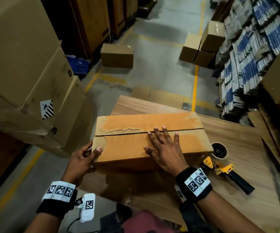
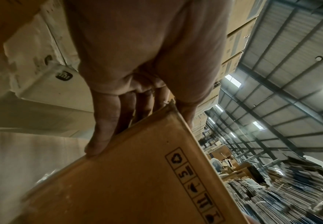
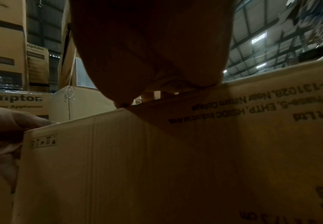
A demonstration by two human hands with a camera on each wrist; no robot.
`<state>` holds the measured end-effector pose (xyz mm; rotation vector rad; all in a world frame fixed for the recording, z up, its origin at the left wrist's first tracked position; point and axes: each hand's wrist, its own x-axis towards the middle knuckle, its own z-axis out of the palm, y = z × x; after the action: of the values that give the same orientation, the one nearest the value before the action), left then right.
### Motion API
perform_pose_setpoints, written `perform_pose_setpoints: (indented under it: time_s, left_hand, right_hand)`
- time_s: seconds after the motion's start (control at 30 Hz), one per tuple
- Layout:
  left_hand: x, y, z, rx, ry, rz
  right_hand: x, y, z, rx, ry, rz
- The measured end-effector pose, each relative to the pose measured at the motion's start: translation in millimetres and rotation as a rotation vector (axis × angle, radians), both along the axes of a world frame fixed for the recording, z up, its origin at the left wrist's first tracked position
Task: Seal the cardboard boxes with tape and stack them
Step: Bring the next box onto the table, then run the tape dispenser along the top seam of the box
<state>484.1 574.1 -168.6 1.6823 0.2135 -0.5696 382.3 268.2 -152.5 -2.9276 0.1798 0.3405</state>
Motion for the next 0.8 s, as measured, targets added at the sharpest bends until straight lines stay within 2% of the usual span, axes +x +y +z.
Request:
perform_pose_setpoints:
  time_s: [0.17,0.23,0.3,0.37,0.43,0.5,0.53,0.6,0.63,0.73,0.8]
  left_hand:
    - [0,11,-15,0.024,0.027,0.024]
    - [-5,9,-21,0.131,-0.024,-0.015]
    - [-10,3,-29,0.493,-0.199,-0.176]
    - [-21,-21,-25,0.811,-0.505,-0.315]
    - [-35,-63,-11,0.842,-0.762,-0.479]
    - [-43,-109,-4,0.849,-0.750,-0.662]
    - [-44,-130,-2,0.892,-0.727,-0.727]
    - [-44,-163,-9,0.977,-0.718,-0.803]
    - [-44,-177,-13,1.004,-0.705,-0.833]
    - [-45,-203,-28,1.069,-0.684,-0.875]
    - [-48,-209,-33,1.116,-0.691,-0.880]
  right_hand:
    - [12,7,-25,0.010,0.082,0.096]
    - [7,11,-36,0.007,0.104,0.125]
    - [1,11,-41,0.004,0.112,0.131]
    - [-2,7,-39,0.048,0.102,0.131]
    - [-6,-3,-35,0.221,0.017,0.086]
    - [-20,-23,-31,0.482,-0.192,-0.069]
    - [-30,-36,-28,0.550,-0.319,-0.164]
    - [-57,-75,-29,0.559,-0.533,-0.367]
    - [-73,-97,-31,0.548,-0.584,-0.479]
    - [-128,-167,-46,0.484,-0.583,-0.789]
    - [-166,-206,-62,0.411,-0.440,-0.894]
